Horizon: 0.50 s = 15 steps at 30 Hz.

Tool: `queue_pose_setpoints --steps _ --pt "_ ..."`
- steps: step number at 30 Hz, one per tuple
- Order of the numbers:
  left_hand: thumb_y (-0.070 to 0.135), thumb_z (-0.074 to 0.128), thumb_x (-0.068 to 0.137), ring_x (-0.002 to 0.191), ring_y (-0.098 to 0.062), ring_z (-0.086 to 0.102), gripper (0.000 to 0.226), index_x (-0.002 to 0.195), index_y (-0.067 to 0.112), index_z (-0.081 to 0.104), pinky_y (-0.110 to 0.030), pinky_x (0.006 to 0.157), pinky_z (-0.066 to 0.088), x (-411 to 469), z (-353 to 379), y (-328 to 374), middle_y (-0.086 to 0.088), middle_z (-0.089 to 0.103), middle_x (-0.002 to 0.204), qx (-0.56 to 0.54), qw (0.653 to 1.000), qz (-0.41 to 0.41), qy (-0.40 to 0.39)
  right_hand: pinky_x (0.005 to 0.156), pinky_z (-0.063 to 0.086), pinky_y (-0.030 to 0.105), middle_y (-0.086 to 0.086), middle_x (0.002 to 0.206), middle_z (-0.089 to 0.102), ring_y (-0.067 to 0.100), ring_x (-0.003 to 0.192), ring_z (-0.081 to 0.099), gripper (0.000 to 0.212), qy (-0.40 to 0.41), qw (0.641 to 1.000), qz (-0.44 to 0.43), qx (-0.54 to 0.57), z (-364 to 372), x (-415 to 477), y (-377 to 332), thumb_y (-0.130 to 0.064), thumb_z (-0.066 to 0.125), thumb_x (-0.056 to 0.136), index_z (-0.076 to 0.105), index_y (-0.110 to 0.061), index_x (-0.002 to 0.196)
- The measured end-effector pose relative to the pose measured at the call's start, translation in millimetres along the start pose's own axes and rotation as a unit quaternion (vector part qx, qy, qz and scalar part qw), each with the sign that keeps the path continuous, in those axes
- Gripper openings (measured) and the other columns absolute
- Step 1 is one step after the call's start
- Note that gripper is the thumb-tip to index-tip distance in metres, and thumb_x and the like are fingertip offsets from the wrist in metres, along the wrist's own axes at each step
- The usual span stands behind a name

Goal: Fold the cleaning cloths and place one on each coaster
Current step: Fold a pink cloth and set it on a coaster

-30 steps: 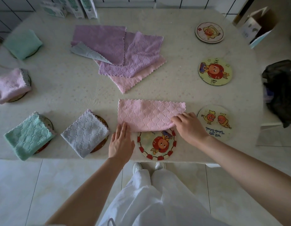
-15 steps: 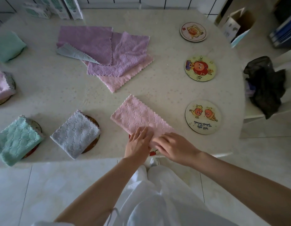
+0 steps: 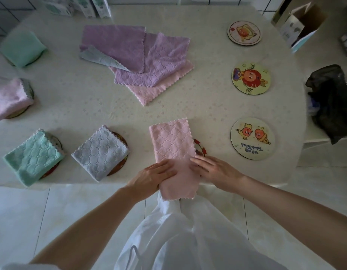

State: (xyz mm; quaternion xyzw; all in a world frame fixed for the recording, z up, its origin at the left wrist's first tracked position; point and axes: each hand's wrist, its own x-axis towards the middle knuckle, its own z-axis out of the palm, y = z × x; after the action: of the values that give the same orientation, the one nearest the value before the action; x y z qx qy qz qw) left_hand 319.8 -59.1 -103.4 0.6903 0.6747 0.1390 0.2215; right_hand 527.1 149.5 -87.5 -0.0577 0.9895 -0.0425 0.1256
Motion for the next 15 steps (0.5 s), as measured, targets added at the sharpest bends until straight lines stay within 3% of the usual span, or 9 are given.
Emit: queue_pose_setpoints --steps 5,7,9,10,12,14,15 --pt "-0.002 0.062 0.084 0.123 -0.014 0.051 0.045 0.127 0.013 0.061 -0.028 0.105 0.041 4 -7 10 -0.004 0.057 0.133 -0.165 0.976 -0.132 0.045 0.106 0.041 0.036 0.009 0.144 0.044 0.026 0.13 0.044 0.074 0.0 1.0 0.015 0.027 11 4 2 -0.005 0.061 0.069 0.04 -0.008 0.14" --pt "-0.002 0.059 0.085 0.1 -0.016 0.065 0.037 0.116 0.016 0.067 -0.029 0.087 0.052 11 -17 12 -0.003 0.069 0.114 -0.188 0.954 -0.229 0.034 0.104 0.042 0.035 0.002 0.138 0.048 0.022 0.125 0.046 0.07 0.022 0.998 0.021 0.056 11 10 4 -0.018 0.063 0.075 0.037 -0.013 0.14" --pt "0.002 0.051 0.088 0.078 -0.022 0.063 0.02 0.088 0.009 0.07 -0.033 0.068 0.052 24 -28 12 -0.007 0.068 0.085 -0.189 0.924 -0.333 0.017 0.097 0.042 0.026 -0.006 0.126 0.056 0.014 0.116 0.045 0.063 0.036 0.985 0.072 0.153 3 19 3 -0.024 0.06 0.08 0.04 -0.021 0.139" --pt "0.006 0.049 0.091 0.074 -0.023 0.061 0.019 0.082 0.005 0.066 -0.036 0.066 0.052 30 -33 10 -0.008 0.065 0.079 -0.203 0.906 -0.371 0.012 0.09 0.043 0.022 -0.007 0.114 0.061 0.012 0.108 0.047 0.056 0.047 0.962 0.123 0.24 -3 25 3 -0.024 0.062 0.08 0.048 -0.025 0.134" --pt "0.019 0.047 0.098 0.066 -0.02 0.061 0.026 0.086 0.003 0.063 -0.034 0.061 0.055 42 -40 4 -0.006 0.062 0.077 -0.268 0.87 -0.413 0.014 0.073 0.05 0.028 -0.002 0.088 0.065 0.013 0.087 0.054 0.034 0.072 0.895 0.213 0.386 -13 39 5 -0.024 0.068 0.079 0.065 -0.025 0.113" --pt "0.035 0.044 0.098 0.059 -0.016 0.062 0.035 0.096 0.005 0.061 -0.025 0.051 0.055 53 -48 -2 -0.006 0.062 0.082 -0.337 0.83 -0.443 0.035 0.06 0.051 0.036 0.002 0.073 0.064 0.018 0.066 0.056 0.017 0.103 0.843 0.278 0.449 -21 54 11 -0.027 0.067 0.083 0.068 -0.015 0.094" --pt "0.041 0.043 0.097 0.061 -0.016 0.063 0.038 0.097 0.006 0.059 -0.025 0.051 0.056 57 -51 -5 -0.009 0.062 0.086 -0.37 0.806 -0.459 0.049 0.054 0.046 0.033 0.001 0.067 0.061 0.017 0.057 0.052 0.018 0.112 0.819 0.308 0.471 -22 60 15 -0.028 0.064 0.087 0.066 -0.01 0.086"
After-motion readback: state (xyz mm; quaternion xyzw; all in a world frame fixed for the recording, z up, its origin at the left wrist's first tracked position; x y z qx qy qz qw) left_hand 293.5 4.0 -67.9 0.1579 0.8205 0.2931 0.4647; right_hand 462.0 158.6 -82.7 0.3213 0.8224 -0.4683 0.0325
